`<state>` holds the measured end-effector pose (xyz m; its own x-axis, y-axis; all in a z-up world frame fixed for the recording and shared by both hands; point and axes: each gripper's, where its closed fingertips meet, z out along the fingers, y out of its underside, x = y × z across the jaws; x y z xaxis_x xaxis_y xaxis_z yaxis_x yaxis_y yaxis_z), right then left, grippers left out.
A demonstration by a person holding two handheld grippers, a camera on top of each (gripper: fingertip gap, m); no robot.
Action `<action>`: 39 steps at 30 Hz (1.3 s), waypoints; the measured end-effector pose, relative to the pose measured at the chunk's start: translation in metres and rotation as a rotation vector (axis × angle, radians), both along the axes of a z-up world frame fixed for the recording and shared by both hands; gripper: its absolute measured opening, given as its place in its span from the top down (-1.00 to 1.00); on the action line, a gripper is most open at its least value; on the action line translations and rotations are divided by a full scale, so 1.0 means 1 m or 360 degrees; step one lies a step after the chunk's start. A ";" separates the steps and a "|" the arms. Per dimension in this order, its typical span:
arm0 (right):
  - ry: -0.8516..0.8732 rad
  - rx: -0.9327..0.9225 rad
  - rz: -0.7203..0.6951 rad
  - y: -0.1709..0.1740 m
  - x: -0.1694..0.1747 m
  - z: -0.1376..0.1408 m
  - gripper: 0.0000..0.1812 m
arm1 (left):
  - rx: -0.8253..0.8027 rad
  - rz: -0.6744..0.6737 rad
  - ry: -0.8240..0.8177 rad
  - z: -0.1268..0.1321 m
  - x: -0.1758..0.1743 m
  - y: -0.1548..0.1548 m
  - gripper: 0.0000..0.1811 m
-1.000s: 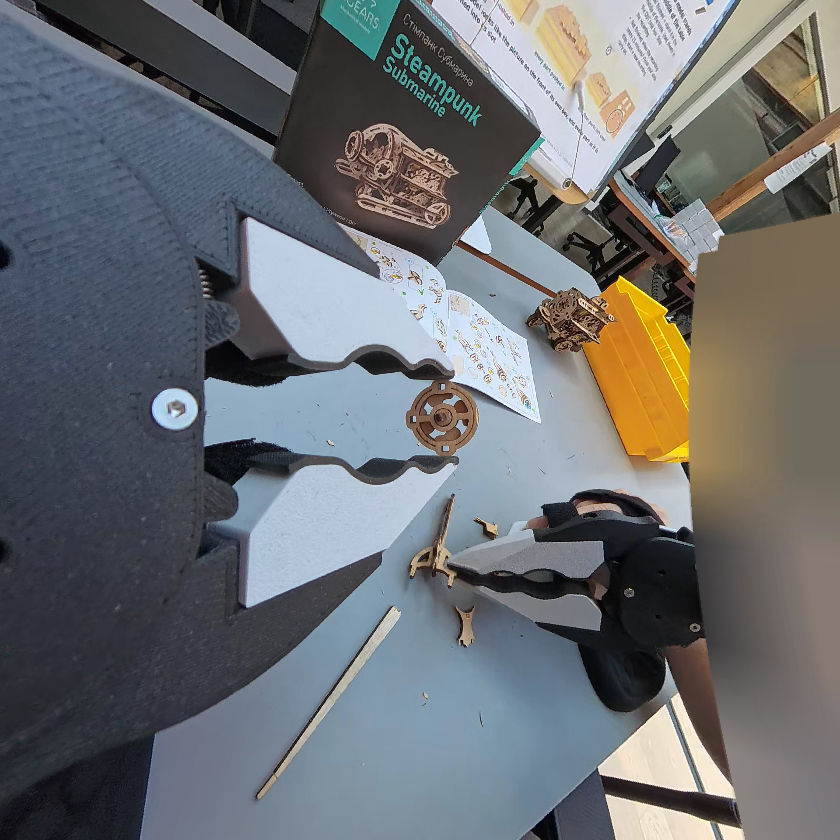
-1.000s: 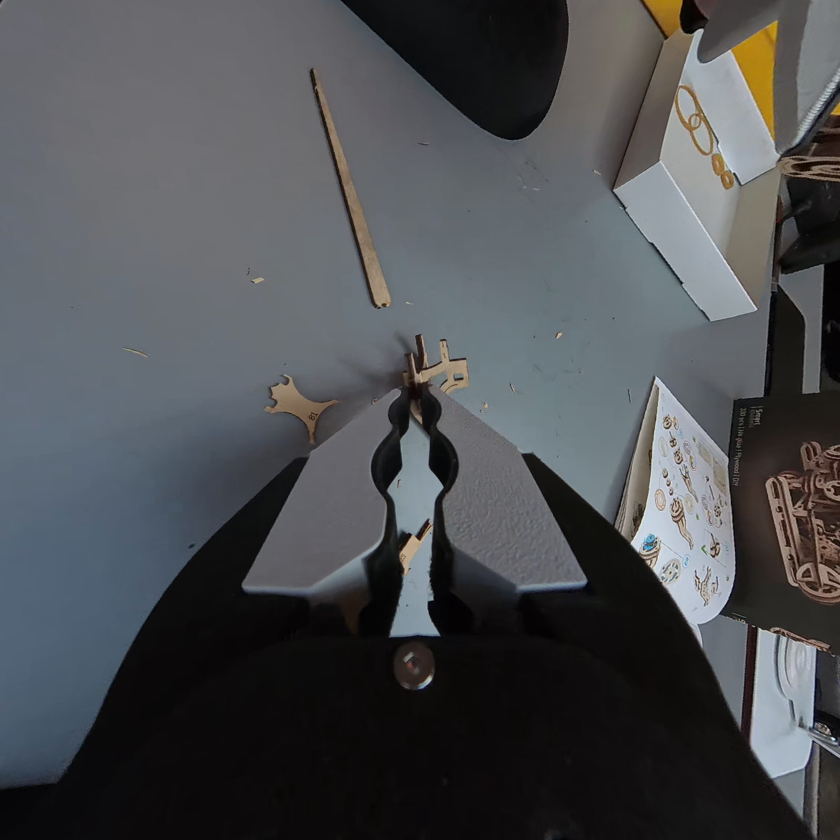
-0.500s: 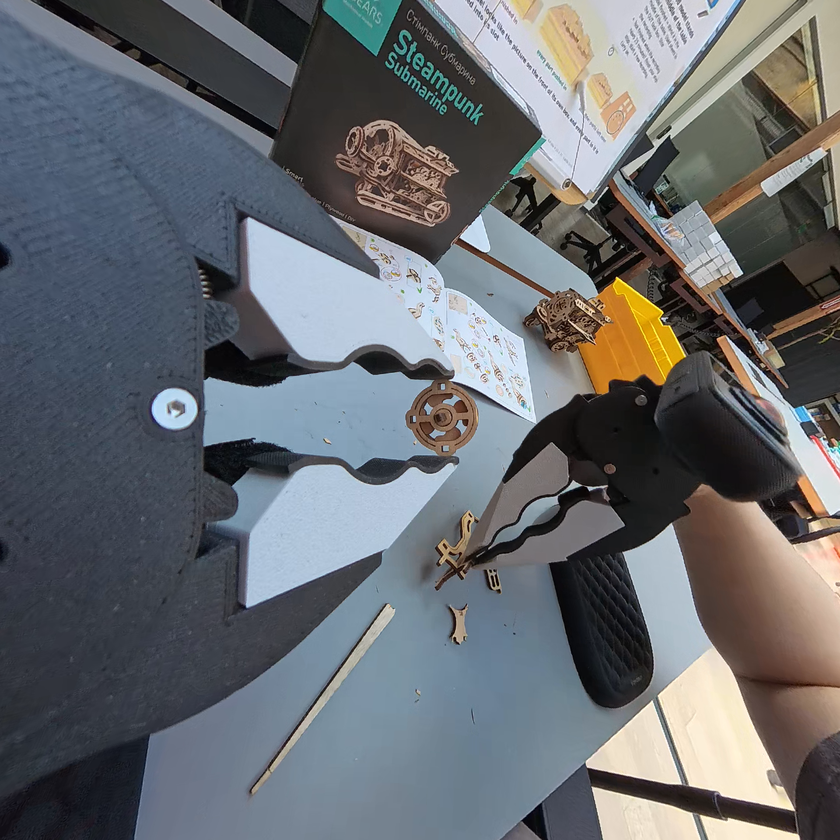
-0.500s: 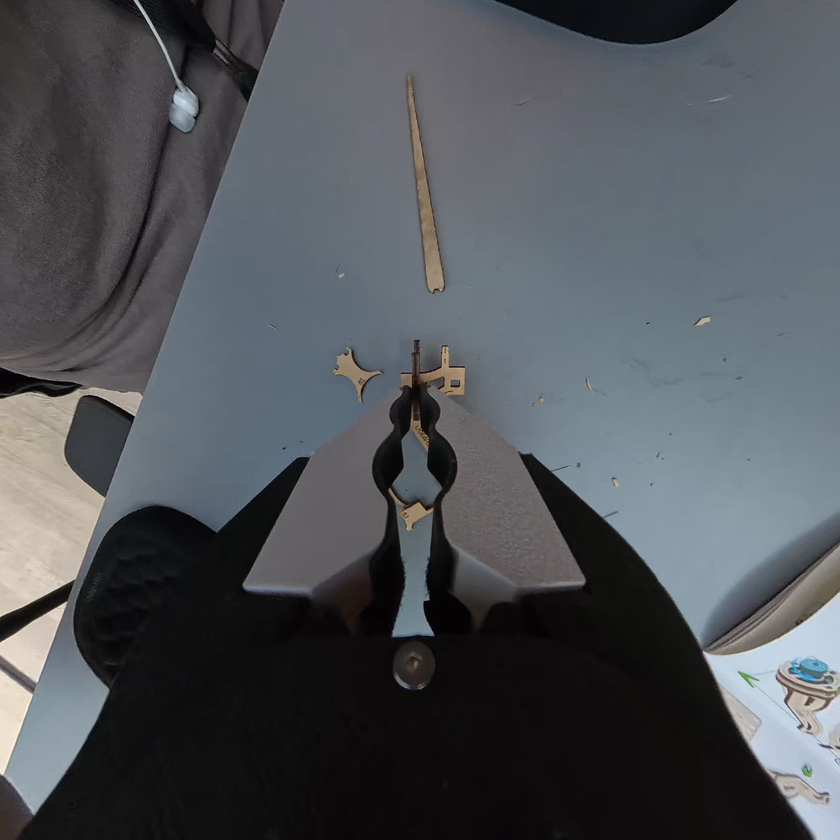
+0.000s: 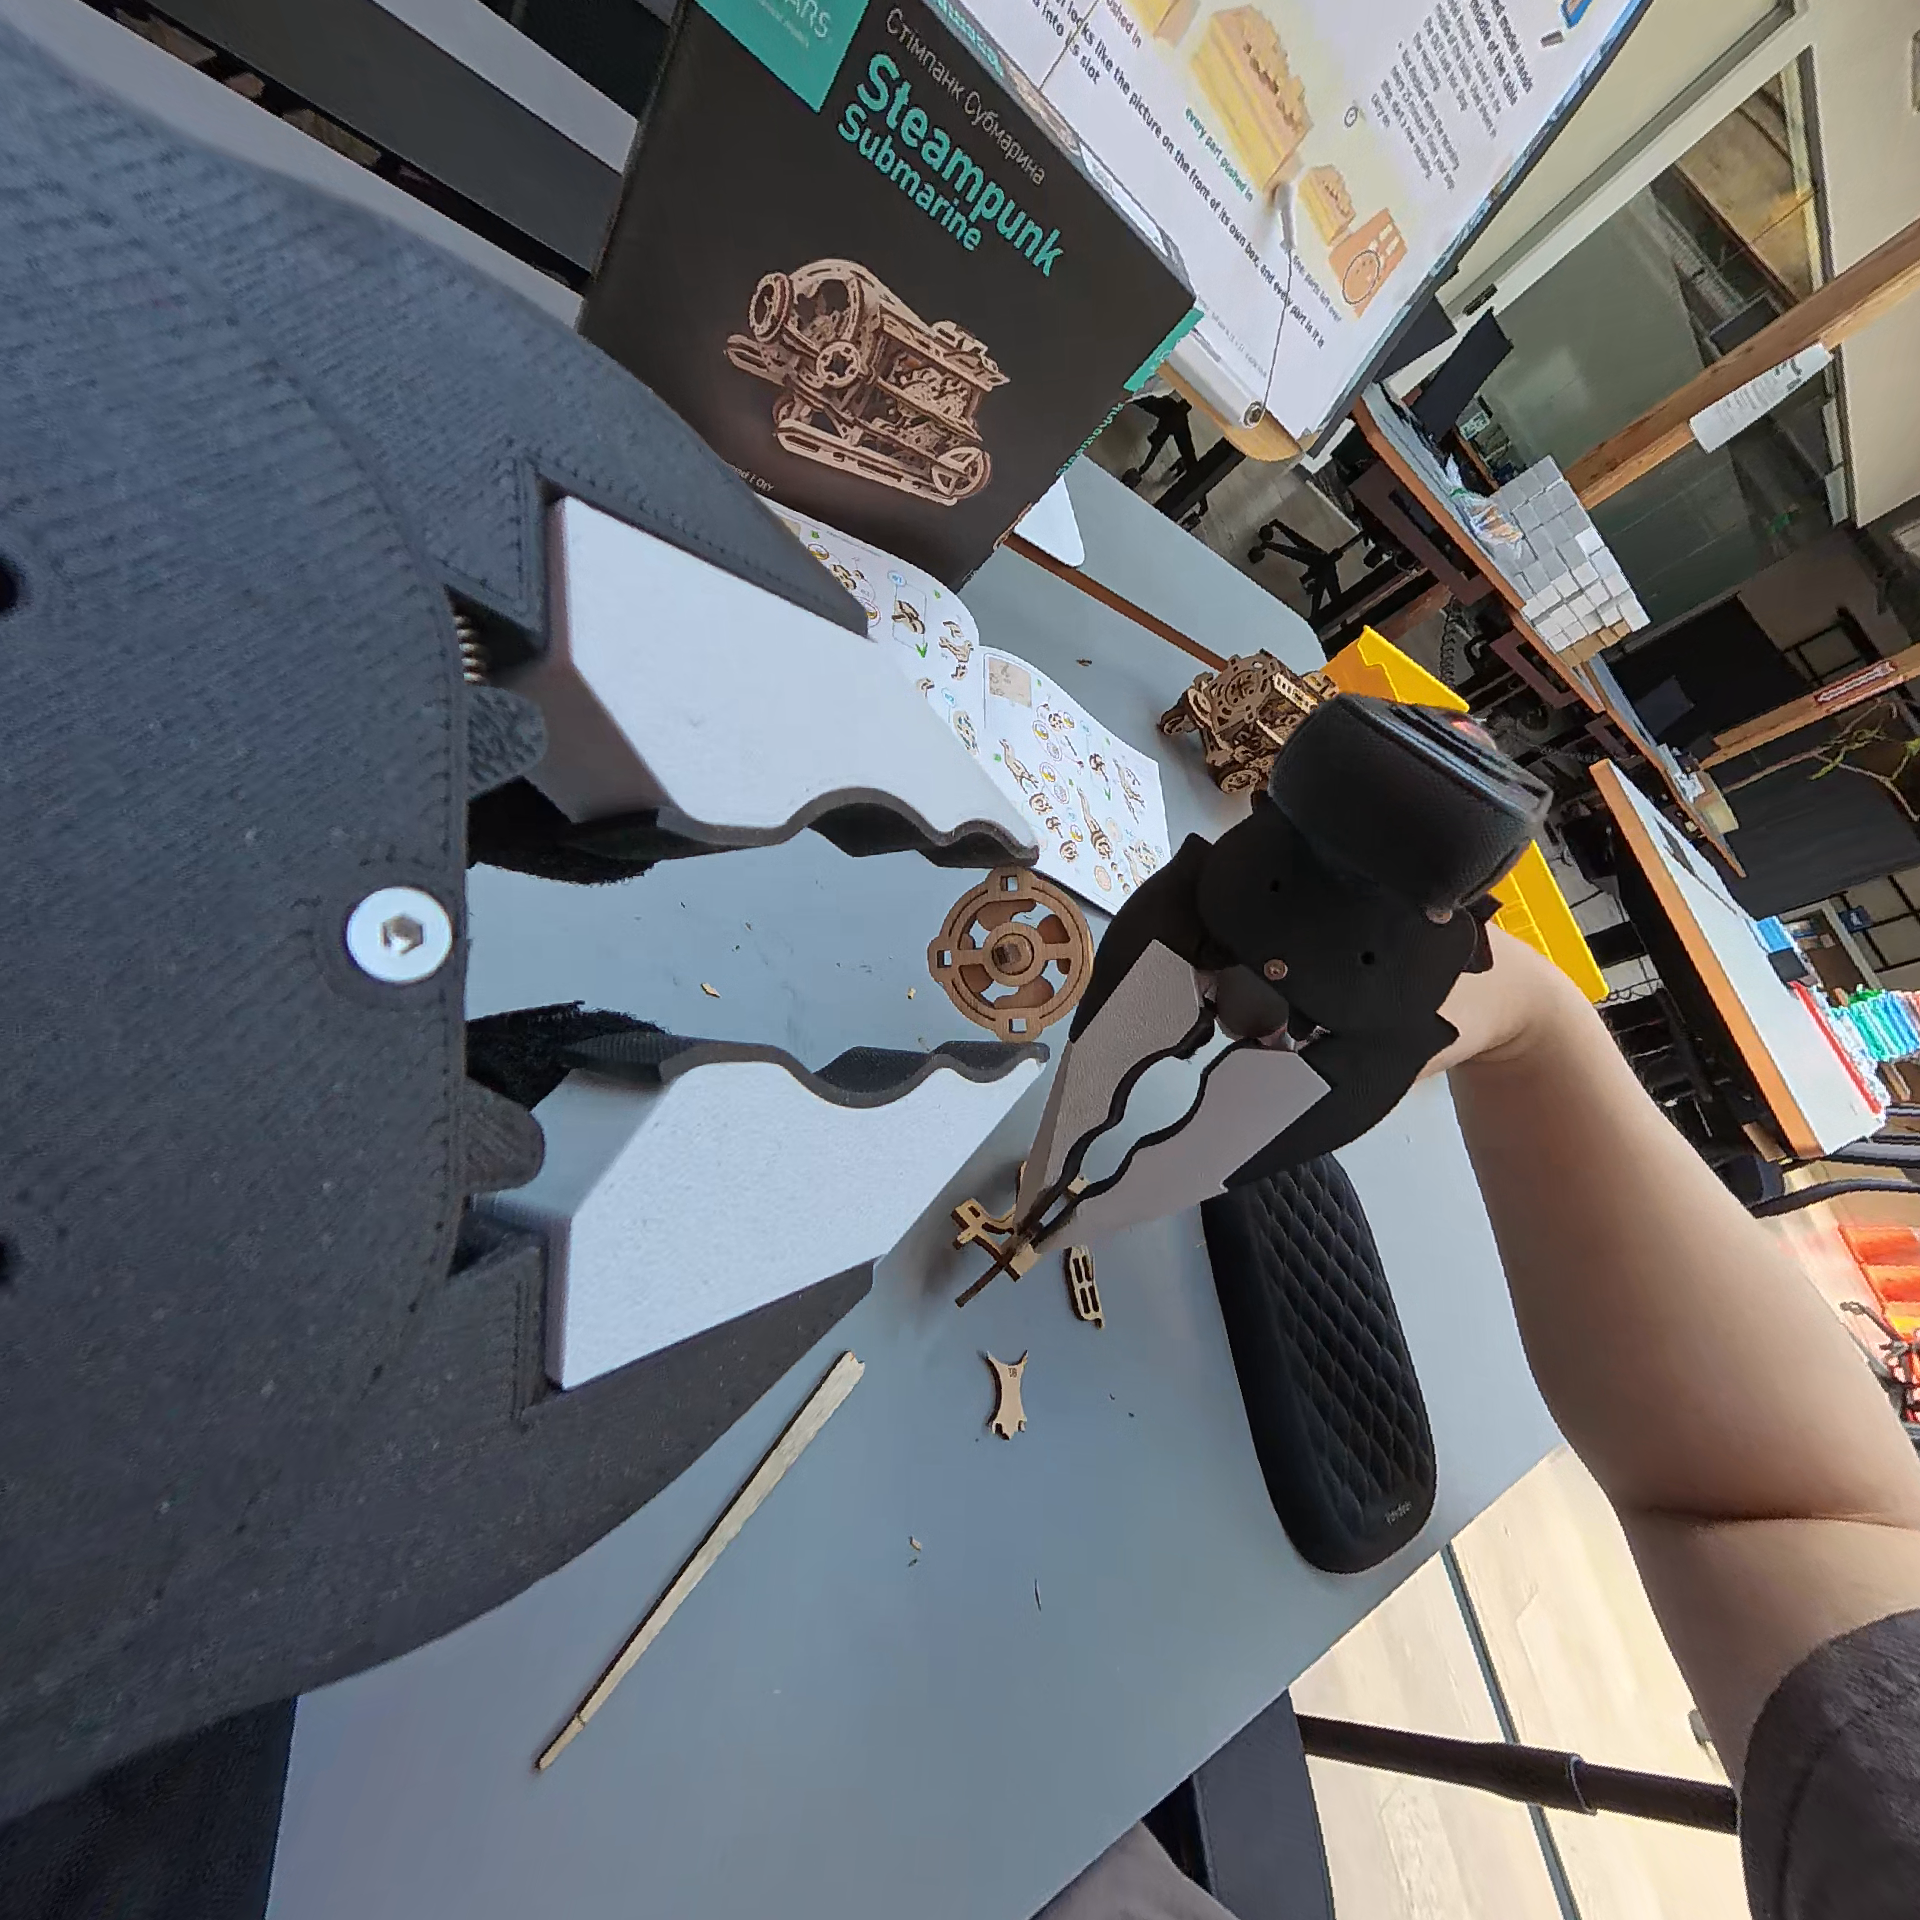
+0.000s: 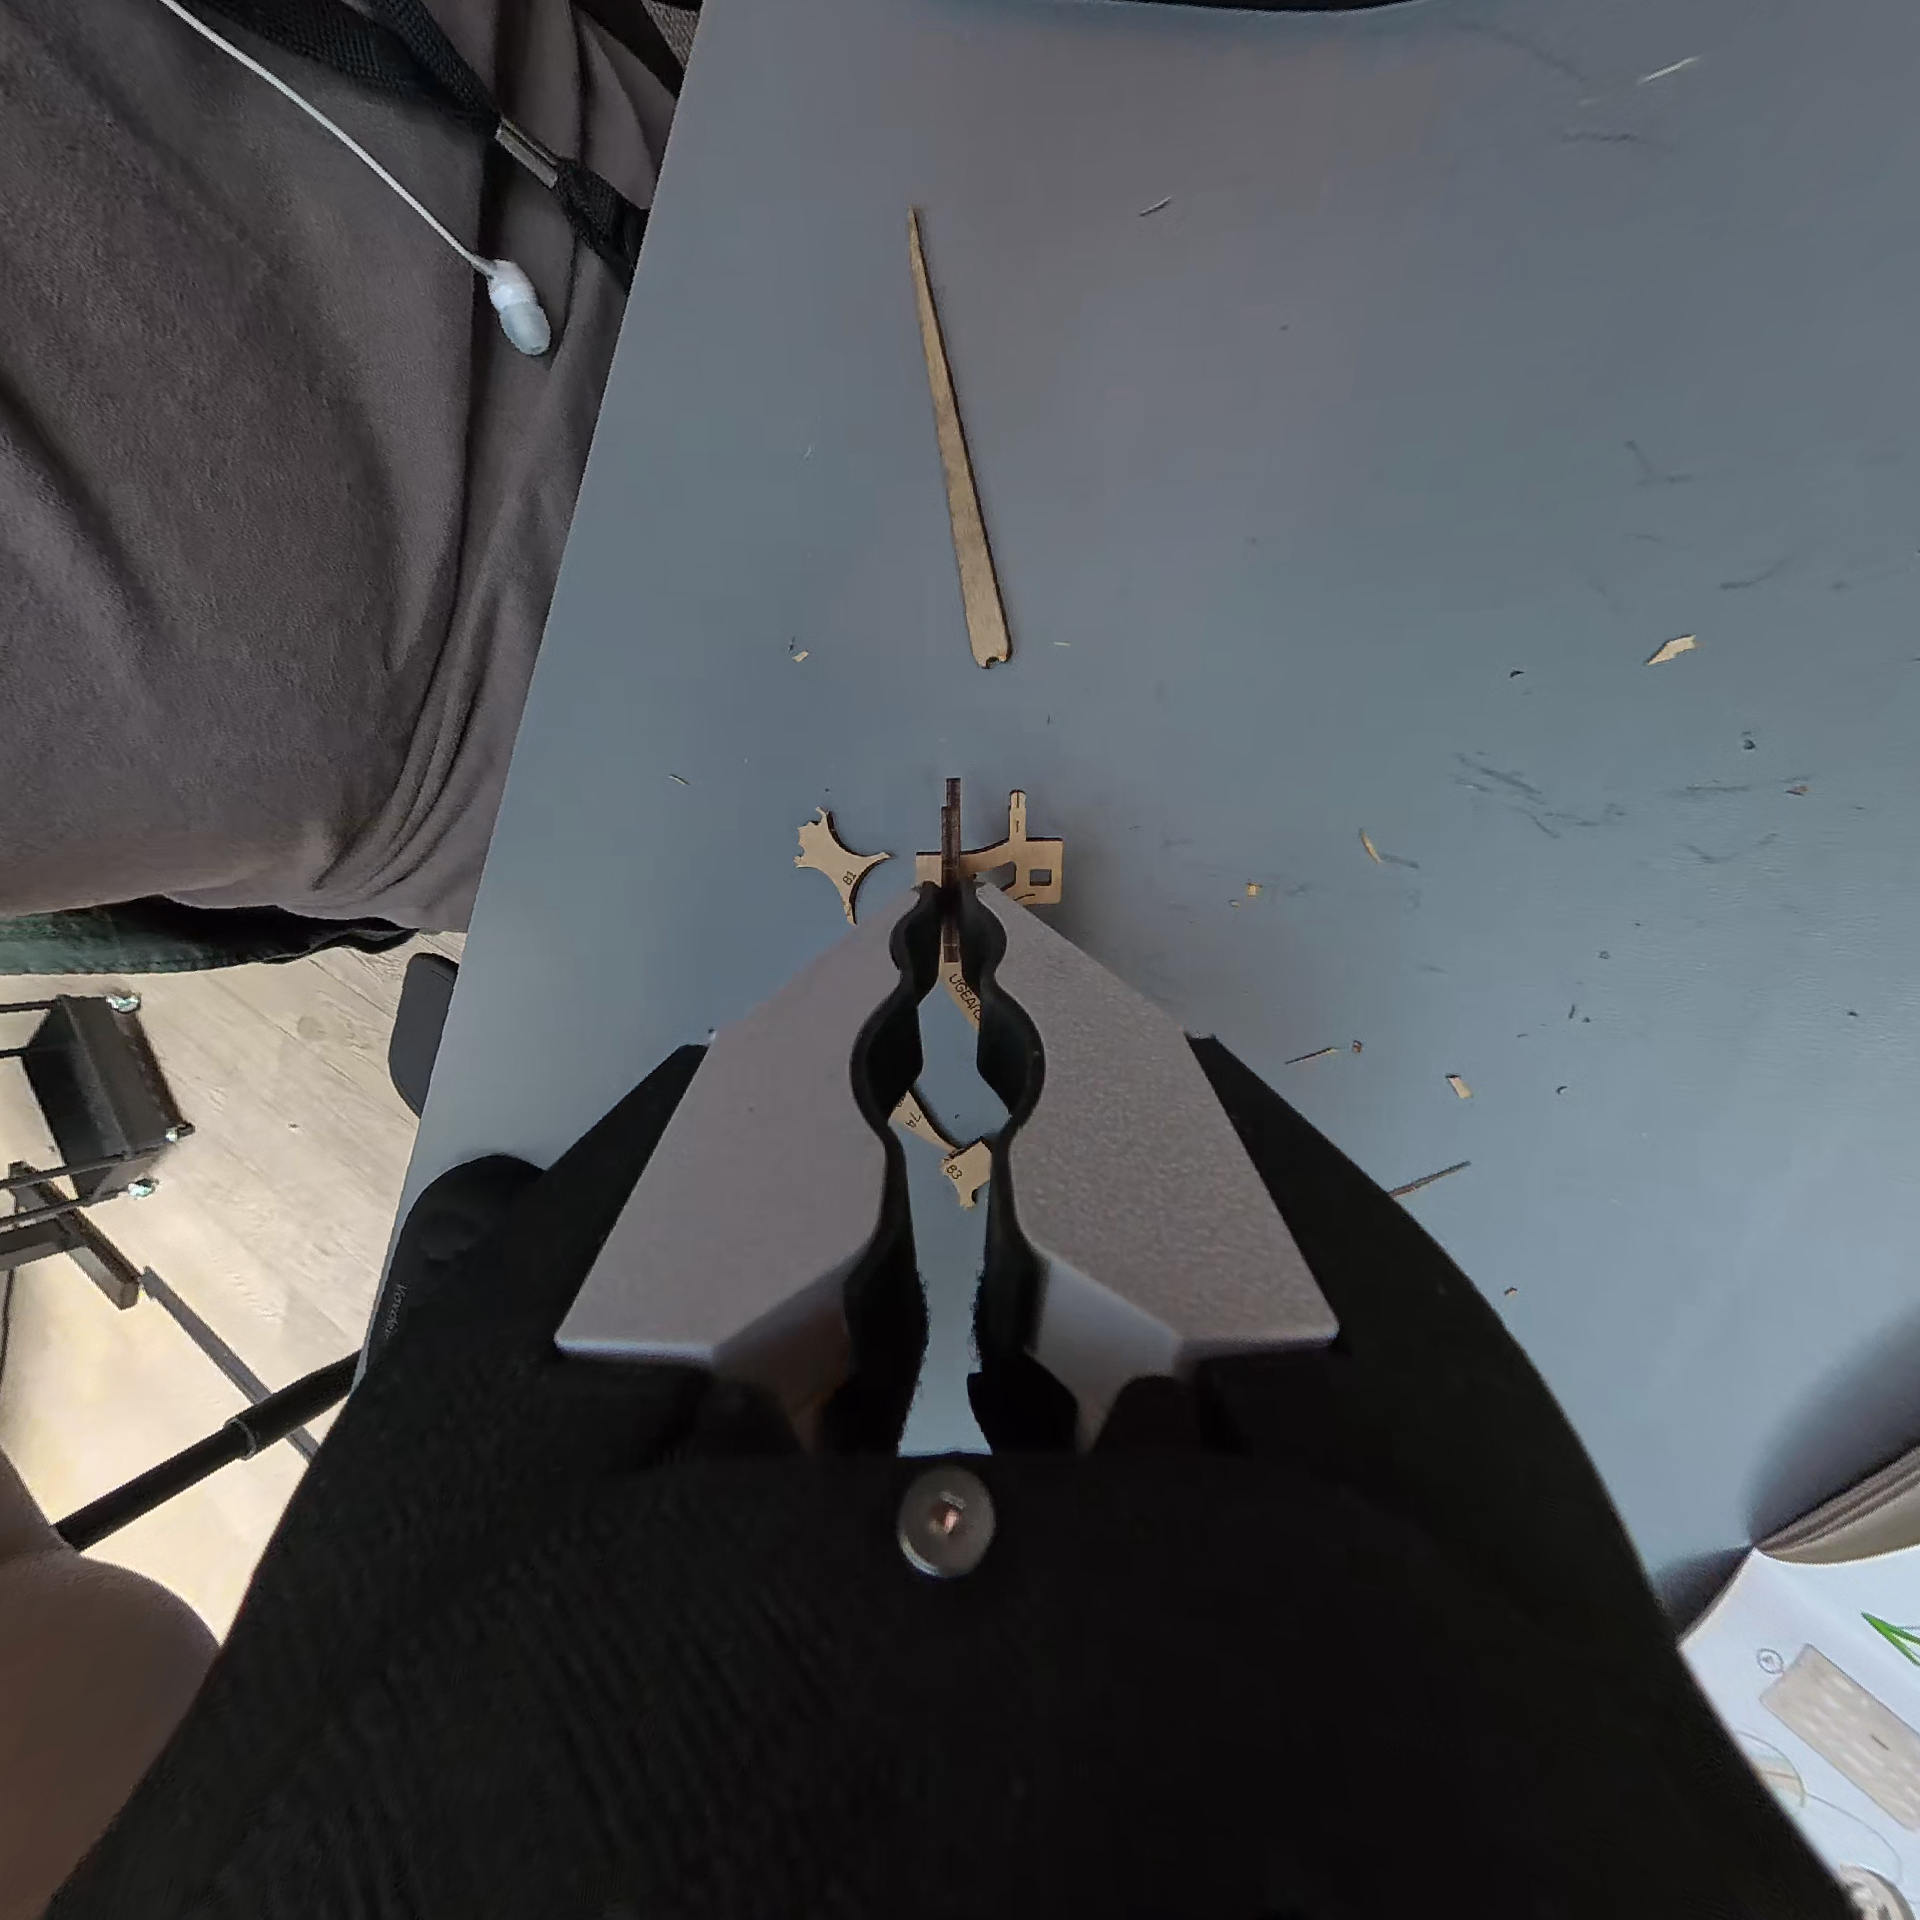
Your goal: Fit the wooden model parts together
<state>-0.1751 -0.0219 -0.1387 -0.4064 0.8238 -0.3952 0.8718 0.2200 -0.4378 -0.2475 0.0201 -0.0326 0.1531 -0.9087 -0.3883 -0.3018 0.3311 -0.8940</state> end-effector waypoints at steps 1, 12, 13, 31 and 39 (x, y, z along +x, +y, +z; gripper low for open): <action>-0.0008 -0.0001 -0.0018 0.001 0.000 0.000 0.98 | -0.0002 -0.0006 -0.0010 0.001 0.001 -0.001 0.65; -0.0085 0.0038 -0.0129 0.001 0.004 -0.003 0.98 | -0.0046 0.0002 -0.0071 0.003 -0.005 0.005 0.65; -0.0092 0.0042 -0.0133 0.002 0.004 -0.003 0.98 | -0.0059 -0.0001 -0.0082 0.003 -0.006 0.005 0.65; -0.0122 0.0007 0.0031 0.002 -0.004 -0.007 0.98 | -0.0061 0.0002 -0.0082 0.003 -0.006 0.006 0.65; -0.0024 -0.0015 0.0040 0.005 -0.013 -0.010 0.98 | -0.0065 -0.0015 -0.0073 0.002 -0.003 0.003 0.65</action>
